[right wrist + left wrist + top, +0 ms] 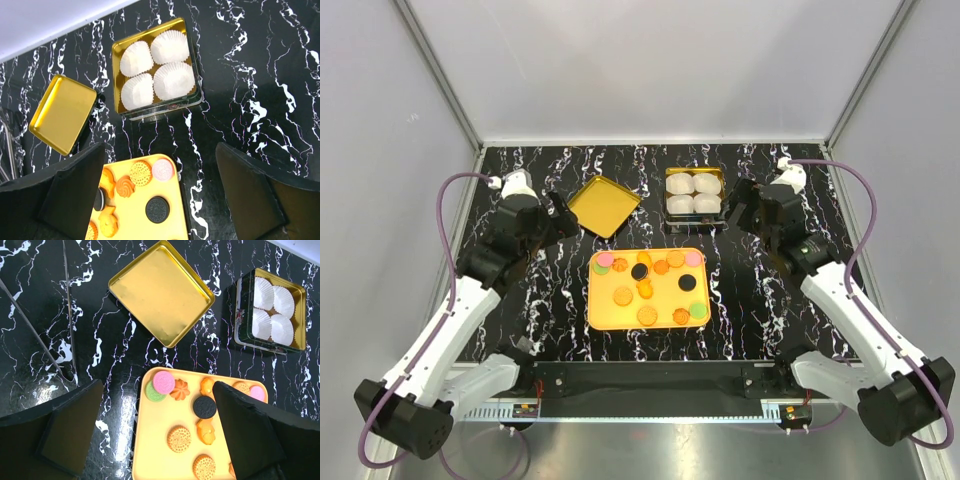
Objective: Pack the cookies
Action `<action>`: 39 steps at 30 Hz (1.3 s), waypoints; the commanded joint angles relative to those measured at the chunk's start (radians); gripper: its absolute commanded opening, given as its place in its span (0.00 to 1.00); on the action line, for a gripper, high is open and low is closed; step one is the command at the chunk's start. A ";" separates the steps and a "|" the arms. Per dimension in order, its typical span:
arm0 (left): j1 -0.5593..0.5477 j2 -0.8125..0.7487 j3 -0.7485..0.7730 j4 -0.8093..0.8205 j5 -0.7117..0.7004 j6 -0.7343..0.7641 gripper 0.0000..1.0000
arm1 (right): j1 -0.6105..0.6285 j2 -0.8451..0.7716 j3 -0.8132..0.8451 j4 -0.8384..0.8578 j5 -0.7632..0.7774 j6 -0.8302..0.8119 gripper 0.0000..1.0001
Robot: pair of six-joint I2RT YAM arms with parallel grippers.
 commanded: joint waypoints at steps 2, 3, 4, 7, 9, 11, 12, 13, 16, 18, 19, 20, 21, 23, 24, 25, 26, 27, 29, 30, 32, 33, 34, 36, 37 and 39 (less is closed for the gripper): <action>0.000 -0.026 -0.002 0.025 -0.075 0.013 0.99 | 0.003 0.007 0.039 0.044 -0.030 -0.037 1.00; 0.000 -0.032 -0.011 0.031 -0.082 0.019 0.99 | 0.003 0.009 0.039 0.045 -0.051 -0.044 1.00; 0.000 -0.032 -0.024 0.057 -0.084 0.019 0.99 | 0.001 0.010 0.041 0.044 -0.063 -0.049 1.00; 0.000 0.003 -0.028 0.024 -0.167 -0.025 0.99 | 0.003 0.024 0.046 0.044 -0.123 -0.070 1.00; 0.006 0.061 -0.012 -0.002 -0.250 -0.082 0.99 | 0.003 0.030 0.041 0.055 -0.169 -0.083 1.00; 0.033 0.107 0.002 -0.018 -0.283 -0.105 0.99 | 0.003 0.033 0.030 0.073 -0.200 -0.095 1.00; 0.042 0.155 0.004 -0.019 -0.296 -0.127 0.99 | 0.003 0.036 0.029 0.082 -0.217 -0.096 1.00; 0.070 0.178 0.004 -0.010 -0.300 -0.131 0.99 | 0.003 0.043 0.029 0.082 -0.225 -0.098 1.00; 0.117 0.258 -0.021 0.034 -0.314 -0.145 0.99 | 0.003 0.073 0.050 0.070 -0.252 -0.101 1.00; 0.144 0.320 -0.015 0.037 -0.314 -0.154 0.99 | 0.003 0.092 0.066 0.056 -0.277 -0.100 1.00; 0.173 0.338 -0.018 0.054 -0.313 -0.151 0.99 | 0.003 0.098 0.067 0.059 -0.283 -0.100 1.00; 0.190 0.353 -0.015 0.068 -0.291 -0.148 0.99 | 0.003 0.099 0.061 0.062 -0.292 -0.103 1.00; 0.207 0.385 -0.012 0.079 -0.274 -0.145 0.99 | 0.003 0.099 0.056 0.071 -0.300 -0.101 1.00; 0.254 0.423 0.002 0.125 -0.203 -0.133 0.99 | 0.003 0.104 0.047 0.078 -0.303 -0.103 1.00; 0.265 0.469 0.013 0.133 -0.187 -0.131 0.99 | 0.001 0.107 0.049 0.076 -0.307 -0.103 1.00; 0.276 0.494 0.039 0.127 -0.182 -0.131 0.99 | 0.003 0.110 0.049 0.078 -0.309 -0.103 1.00; 0.279 0.515 0.047 0.129 -0.172 -0.128 0.99 | 0.003 0.110 0.050 0.075 -0.314 -0.100 1.00; 0.283 0.551 0.053 0.139 -0.161 -0.125 0.99 | 0.003 0.110 0.052 0.070 -0.318 -0.101 1.00; 0.297 0.597 0.068 0.154 -0.133 -0.118 0.99 | 0.004 0.105 0.050 0.072 -0.318 -0.103 1.00; 0.306 0.612 0.079 0.146 -0.129 -0.115 0.99 | 0.003 0.105 0.050 0.070 -0.320 -0.101 1.00; 0.311 0.663 0.114 0.134 -0.119 -0.110 0.99 | 0.003 0.101 0.046 0.070 -0.320 -0.103 1.00; 0.313 0.677 0.122 0.125 -0.118 -0.104 0.99 | 0.003 0.099 0.044 0.075 -0.324 -0.101 1.00; 0.314 0.687 0.134 0.125 -0.116 -0.104 0.99 | 0.003 0.101 0.041 0.075 -0.327 -0.101 1.00; 0.317 0.717 0.142 0.116 -0.116 -0.107 0.99 | 0.003 0.099 0.039 0.076 -0.332 -0.101 1.00; 0.323 0.726 0.145 0.117 -0.112 -0.105 0.99 | 0.004 0.099 0.036 0.076 -0.332 -0.101 1.00; 0.331 0.746 0.146 0.123 -0.104 -0.107 0.99 | 0.003 0.102 0.036 0.073 -0.332 -0.101 1.00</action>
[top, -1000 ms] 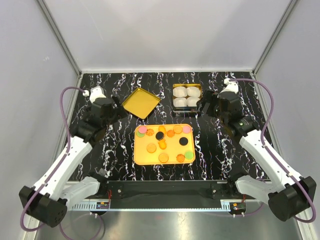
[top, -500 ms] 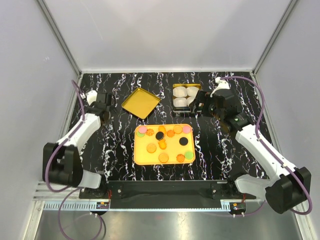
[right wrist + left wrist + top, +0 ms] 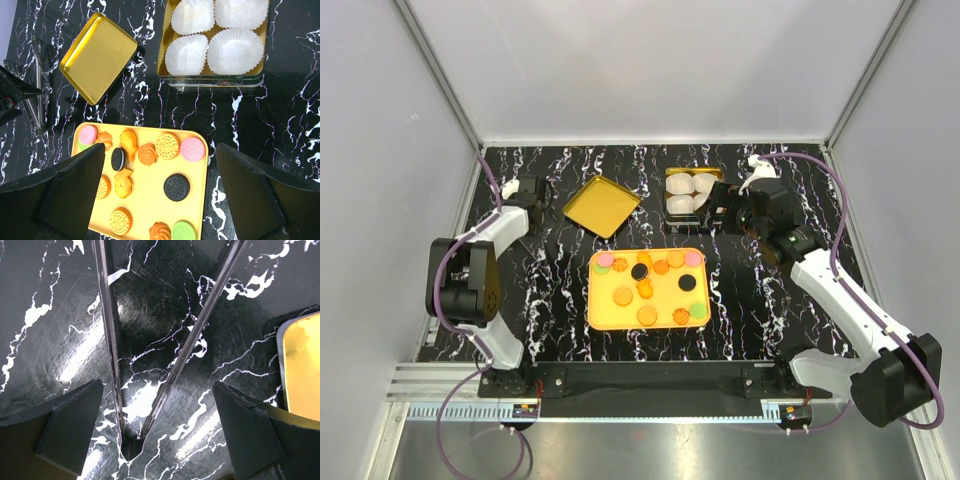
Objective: Pack the cookies
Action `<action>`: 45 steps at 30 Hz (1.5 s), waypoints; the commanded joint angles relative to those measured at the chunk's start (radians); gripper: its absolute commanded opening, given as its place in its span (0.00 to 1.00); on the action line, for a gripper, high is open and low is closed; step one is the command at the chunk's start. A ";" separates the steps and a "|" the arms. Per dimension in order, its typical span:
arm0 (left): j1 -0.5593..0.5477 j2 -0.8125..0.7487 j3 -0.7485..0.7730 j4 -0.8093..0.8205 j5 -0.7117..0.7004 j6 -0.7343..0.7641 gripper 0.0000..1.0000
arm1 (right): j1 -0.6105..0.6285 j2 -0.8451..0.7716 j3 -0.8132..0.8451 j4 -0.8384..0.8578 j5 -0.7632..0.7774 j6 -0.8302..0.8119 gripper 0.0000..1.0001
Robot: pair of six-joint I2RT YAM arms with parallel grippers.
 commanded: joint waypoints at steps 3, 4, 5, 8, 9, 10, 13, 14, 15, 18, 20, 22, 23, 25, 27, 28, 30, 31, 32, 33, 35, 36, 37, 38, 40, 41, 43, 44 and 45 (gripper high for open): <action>0.035 0.049 0.046 0.054 0.049 0.020 0.99 | 0.004 -0.011 0.017 0.036 -0.014 -0.014 1.00; 0.038 0.058 0.056 0.051 0.055 0.026 0.99 | 0.003 -0.009 0.015 0.036 -0.014 -0.014 1.00; 0.038 0.084 0.063 0.048 0.055 0.039 0.99 | 0.003 -0.011 0.015 0.033 -0.014 -0.013 1.00; 0.042 0.121 0.085 0.037 0.050 0.049 0.99 | 0.003 -0.020 0.010 0.031 -0.015 -0.014 1.00; 0.048 0.127 0.085 0.039 0.053 0.051 0.99 | 0.003 -0.021 0.003 0.033 -0.014 -0.014 1.00; 0.051 0.133 0.083 0.039 0.058 0.048 0.99 | 0.003 -0.024 -0.002 0.038 -0.015 -0.016 1.00; 0.057 0.144 0.088 0.033 0.064 0.049 0.99 | 0.003 -0.024 -0.005 0.044 -0.012 -0.011 1.00; 0.057 0.144 0.091 0.028 0.064 0.049 0.99 | 0.003 -0.021 -0.003 0.041 -0.014 -0.011 1.00; 0.058 0.145 0.094 0.030 0.066 0.048 0.99 | 0.003 -0.020 0.000 0.039 -0.014 -0.011 1.00; 0.060 0.157 0.112 0.016 0.069 0.051 0.99 | 0.003 -0.017 -0.002 0.041 -0.042 -0.013 1.00; 0.061 0.171 0.122 0.011 0.072 0.057 0.99 | 0.003 -0.020 -0.003 0.042 -0.042 -0.011 1.00; 0.063 0.181 0.128 0.005 0.075 0.057 0.99 | 0.003 -0.015 -0.005 0.041 -0.038 -0.013 1.00; 0.065 0.184 0.129 0.003 0.078 0.057 0.99 | 0.003 -0.017 -0.003 0.042 -0.041 -0.011 1.00; 0.065 0.187 0.136 0.000 0.079 0.060 0.99 | 0.003 -0.015 0.000 0.041 -0.043 -0.013 1.00; 0.066 0.193 0.139 -0.007 0.082 0.062 0.99 | 0.003 -0.015 0.003 0.039 -0.040 -0.014 1.00; 0.068 0.193 0.140 -0.012 0.083 0.060 0.99 | 0.003 -0.017 -0.002 0.041 -0.037 -0.013 1.00; 0.069 0.194 0.136 -0.013 0.087 0.062 0.99 | 0.003 -0.015 -0.005 0.047 -0.035 -0.013 1.00; 0.069 0.191 0.131 -0.012 0.089 0.063 0.99 | 0.003 -0.012 -0.008 0.051 -0.035 -0.011 1.00; 0.071 0.193 0.128 -0.016 0.092 0.059 0.99 | 0.001 -0.009 -0.005 0.050 -0.037 -0.011 1.00; 0.071 0.193 0.126 -0.017 0.093 0.062 0.99 | 0.003 -0.004 0.000 0.045 -0.040 -0.011 1.00; 0.071 0.191 0.125 -0.015 0.089 0.068 0.99 | 0.003 0.011 0.007 0.039 -0.048 -0.013 1.00; 0.074 0.193 0.128 -0.024 0.086 0.069 0.99 | 0.003 0.014 0.003 0.047 -0.051 -0.010 1.00; 0.075 0.191 0.128 -0.027 0.080 0.072 0.99 | 0.003 0.014 -0.006 0.053 -0.055 -0.007 1.00; 0.077 0.193 0.129 -0.032 0.076 0.077 0.99 | 0.003 0.014 -0.008 0.056 -0.061 -0.007 1.00; 0.081 0.187 0.117 -0.029 0.073 0.082 0.99 | 0.003 0.009 -0.006 0.053 -0.061 -0.008 1.00; 0.084 0.182 0.113 -0.023 0.076 0.082 0.99 | 0.003 0.006 -0.008 0.053 -0.060 -0.008 1.00; 0.083 0.176 0.109 -0.021 0.082 0.082 0.99 | 0.003 -0.001 -0.011 0.056 -0.061 -0.007 1.00; 0.084 0.173 0.111 -0.023 0.083 0.086 0.99 | 0.001 -0.003 -0.011 0.061 -0.063 -0.007 1.00; 0.084 0.173 0.116 -0.024 0.083 0.088 0.99 | 0.003 -0.001 -0.008 0.058 -0.061 -0.007 1.00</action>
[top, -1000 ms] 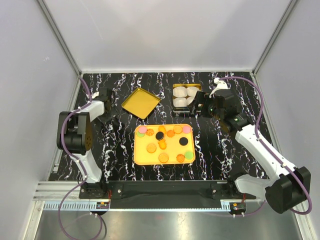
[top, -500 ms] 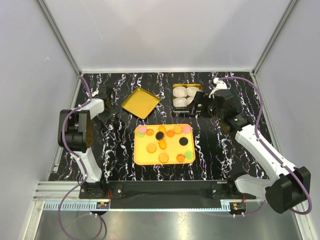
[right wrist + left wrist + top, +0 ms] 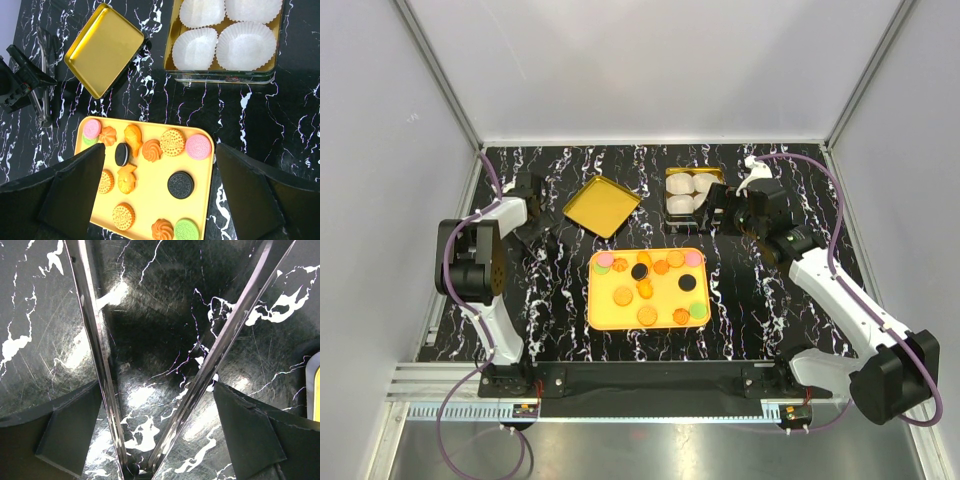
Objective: Pack the cookies
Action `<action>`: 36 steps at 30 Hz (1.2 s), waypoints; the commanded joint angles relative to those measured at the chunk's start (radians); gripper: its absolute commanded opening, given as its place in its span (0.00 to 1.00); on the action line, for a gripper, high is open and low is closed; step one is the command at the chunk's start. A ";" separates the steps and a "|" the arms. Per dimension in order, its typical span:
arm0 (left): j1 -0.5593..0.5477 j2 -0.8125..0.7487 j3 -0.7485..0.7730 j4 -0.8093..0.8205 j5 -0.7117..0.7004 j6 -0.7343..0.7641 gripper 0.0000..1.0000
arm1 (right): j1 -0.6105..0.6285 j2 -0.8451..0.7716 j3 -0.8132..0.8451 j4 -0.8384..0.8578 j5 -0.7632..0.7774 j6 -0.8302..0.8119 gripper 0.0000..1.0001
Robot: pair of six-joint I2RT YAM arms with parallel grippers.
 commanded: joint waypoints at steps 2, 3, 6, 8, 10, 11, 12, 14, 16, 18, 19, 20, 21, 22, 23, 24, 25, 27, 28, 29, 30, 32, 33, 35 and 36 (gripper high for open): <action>0.014 0.000 0.018 -0.021 -0.004 0.026 0.99 | 0.003 -0.011 0.004 0.043 -0.018 -0.011 1.00; 0.012 0.007 0.024 -0.024 -0.004 0.030 0.99 | 0.003 -0.008 0.007 0.042 -0.017 -0.011 1.00; 0.012 0.019 0.041 -0.041 -0.007 0.033 0.99 | 0.003 -0.011 0.006 0.036 -0.012 -0.011 1.00; 0.032 0.007 0.041 -0.047 -0.012 0.036 0.99 | 0.003 -0.011 0.003 0.039 -0.005 -0.011 1.00; 0.035 0.004 0.044 -0.053 -0.016 0.041 0.97 | 0.003 -0.011 0.001 0.043 -0.001 -0.011 1.00; 0.035 0.001 0.047 -0.059 -0.018 0.042 0.97 | 0.003 -0.010 0.003 0.042 -0.003 -0.011 1.00; 0.035 0.000 0.046 -0.058 -0.021 0.047 0.96 | 0.003 -0.008 0.007 0.042 -0.001 -0.011 1.00; 0.035 0.004 0.054 -0.063 -0.024 0.052 0.95 | 0.003 -0.008 0.006 0.040 -0.001 -0.011 1.00; 0.033 0.014 0.058 -0.060 -0.021 0.064 0.94 | 0.003 -0.007 0.003 0.043 0.003 -0.013 1.00; 0.035 0.026 0.066 -0.063 -0.021 0.072 0.93 | 0.003 -0.002 0.003 0.043 0.002 -0.010 1.00; 0.035 0.031 0.067 -0.063 -0.021 0.079 0.92 | 0.003 -0.002 0.001 0.039 -0.001 -0.011 1.00; 0.035 0.033 0.070 -0.064 -0.021 0.084 0.91 | 0.003 -0.002 0.003 0.040 -0.001 -0.011 1.00; 0.037 0.040 0.071 -0.064 -0.019 0.084 0.89 | 0.003 -0.002 0.003 0.040 0.000 -0.013 1.00; 0.037 0.045 0.069 -0.064 -0.016 0.085 0.88 | 0.003 -0.002 0.001 0.040 0.002 -0.011 1.00; 0.037 0.046 0.072 -0.066 -0.013 0.087 0.87 | 0.003 -0.004 0.001 0.040 0.000 -0.011 1.00; 0.035 0.043 0.072 -0.064 -0.013 0.087 0.84 | 0.003 -0.004 0.001 0.042 0.002 -0.013 1.00; 0.037 0.042 0.072 -0.061 -0.010 0.087 0.83 | 0.003 -0.004 0.000 0.040 0.002 -0.013 1.00; 0.037 0.040 0.075 -0.063 0.002 0.088 0.75 | 0.003 -0.002 -0.002 0.040 0.002 -0.011 1.00; 0.037 0.036 0.075 -0.057 0.010 0.090 0.73 | 0.003 -0.001 0.000 0.040 -0.004 -0.010 1.00; 0.035 0.028 0.066 -0.047 0.019 0.090 0.71 | 0.003 0.000 -0.002 0.040 -0.006 -0.010 1.00; 0.033 0.010 0.058 -0.040 0.028 0.090 0.69 | 0.003 0.001 -0.002 0.040 -0.006 -0.010 1.00; 0.032 -0.007 0.043 -0.030 0.030 0.082 0.66 | 0.003 0.004 0.000 0.042 -0.006 -0.008 1.00; 0.030 -0.024 0.037 -0.030 0.033 0.081 0.65 | 0.003 0.006 0.001 0.042 -0.006 -0.011 1.00; 0.021 -0.041 0.028 -0.032 0.028 0.079 0.64 | 0.003 0.003 0.003 0.037 -0.005 -0.011 1.00; 0.020 -0.062 0.025 -0.032 0.027 0.078 0.63 | 0.003 0.001 0.003 0.039 -0.003 -0.011 1.00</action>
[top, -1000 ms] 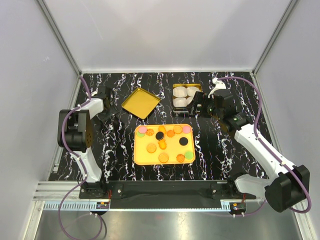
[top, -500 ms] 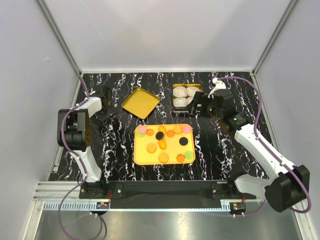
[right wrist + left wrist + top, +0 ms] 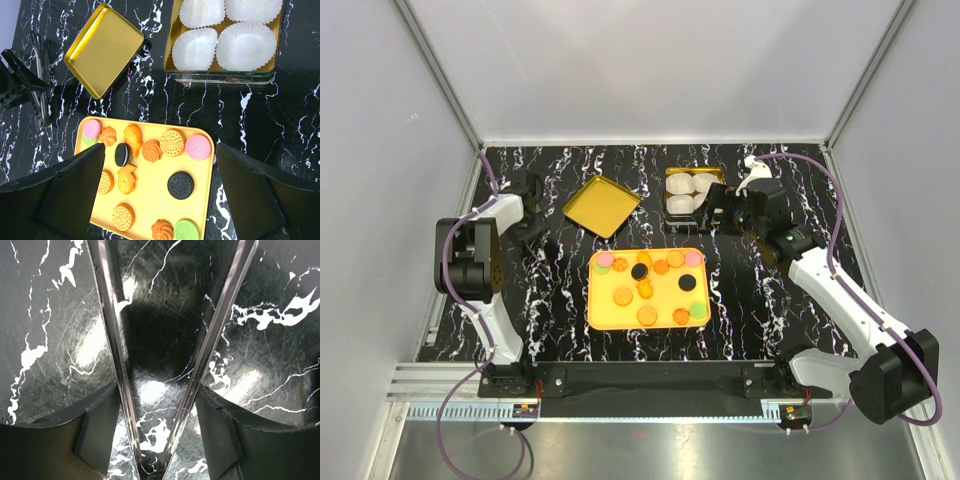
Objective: Pack the cookies
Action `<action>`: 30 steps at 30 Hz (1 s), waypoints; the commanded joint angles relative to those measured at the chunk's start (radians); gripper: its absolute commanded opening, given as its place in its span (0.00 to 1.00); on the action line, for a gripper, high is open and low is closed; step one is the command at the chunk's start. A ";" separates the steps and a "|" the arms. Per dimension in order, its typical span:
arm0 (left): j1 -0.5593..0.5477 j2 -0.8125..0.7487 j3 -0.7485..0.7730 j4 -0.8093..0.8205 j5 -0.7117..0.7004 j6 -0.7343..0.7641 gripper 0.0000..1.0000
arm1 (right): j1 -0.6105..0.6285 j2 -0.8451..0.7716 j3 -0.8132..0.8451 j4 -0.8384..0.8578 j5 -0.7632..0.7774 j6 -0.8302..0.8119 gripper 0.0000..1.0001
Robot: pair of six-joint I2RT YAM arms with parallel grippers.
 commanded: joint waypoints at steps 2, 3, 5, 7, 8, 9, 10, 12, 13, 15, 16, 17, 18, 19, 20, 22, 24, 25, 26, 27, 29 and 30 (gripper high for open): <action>-0.008 -0.102 -0.027 0.013 0.008 0.005 0.63 | 0.003 -0.002 0.003 0.030 -0.001 -0.013 1.00; -0.031 -0.128 -0.032 0.010 0.002 0.005 0.63 | 0.003 -0.003 0.005 0.030 0.002 -0.013 1.00; -0.049 -0.151 -0.036 -0.002 -0.007 0.010 0.64 | 0.003 -0.005 0.008 0.027 0.003 -0.014 1.00; -0.063 -0.178 -0.032 -0.025 -0.025 0.016 0.64 | 0.001 -0.008 0.005 0.028 0.003 -0.014 1.00; -0.077 -0.188 -0.029 -0.031 -0.029 0.018 0.64 | 0.003 -0.006 0.005 0.028 0.003 -0.016 1.00; -0.085 -0.209 -0.029 -0.039 -0.038 0.019 0.64 | 0.003 -0.006 0.005 0.028 0.007 -0.015 1.00; -0.092 -0.223 -0.029 -0.050 -0.044 0.025 0.65 | 0.003 -0.006 0.006 0.027 0.004 -0.016 1.00; -0.106 -0.263 -0.032 -0.059 -0.052 0.031 0.65 | 0.003 -0.005 0.006 0.024 0.007 -0.016 1.00; -0.109 -0.275 -0.035 -0.070 -0.049 0.036 0.65 | 0.003 -0.006 0.008 0.027 0.007 -0.016 1.00; -0.119 -0.315 -0.038 -0.080 -0.047 0.041 0.65 | 0.003 -0.006 0.008 0.025 0.008 -0.018 1.00; -0.122 -0.327 -0.039 -0.091 -0.045 0.048 0.65 | 0.003 -0.006 0.008 0.025 0.008 -0.016 1.00; -0.131 -0.339 -0.038 -0.097 -0.042 0.056 0.65 | 0.003 -0.006 0.006 0.027 0.008 -0.016 1.00; -0.135 -0.364 -0.038 -0.102 -0.039 0.062 0.65 | 0.003 -0.006 0.006 0.027 0.008 -0.016 1.00; -0.142 -0.375 -0.033 -0.120 -0.035 0.076 0.65 | 0.003 -0.008 0.006 0.025 0.008 -0.016 1.00; -0.149 -0.385 -0.030 -0.128 -0.030 0.082 0.65 | 0.003 -0.006 0.005 0.027 0.007 -0.016 1.00; -0.157 -0.416 -0.018 -0.160 -0.016 0.100 0.65 | 0.003 -0.006 0.006 0.024 0.007 -0.015 1.00; -0.171 -0.450 -0.012 -0.183 -0.007 0.111 0.64 | 0.003 -0.009 0.006 0.024 0.008 -0.016 1.00; -0.178 -0.464 -0.007 -0.200 -0.003 0.119 0.63 | 0.003 -0.011 0.006 0.025 0.007 -0.016 1.00; -0.185 -0.488 -0.006 -0.208 0.001 0.125 0.63 | 0.003 -0.011 0.006 0.022 0.007 -0.016 1.00; -0.189 -0.501 0.000 -0.218 0.010 0.133 0.63 | 0.003 -0.011 0.005 0.022 0.008 -0.016 1.00; -0.208 -0.533 0.017 -0.254 0.028 0.148 0.63 | 0.003 -0.011 0.005 0.022 0.010 -0.016 1.00; -0.217 -0.543 0.027 -0.278 0.028 0.159 0.63 | 0.001 -0.011 0.005 0.022 0.011 -0.016 1.00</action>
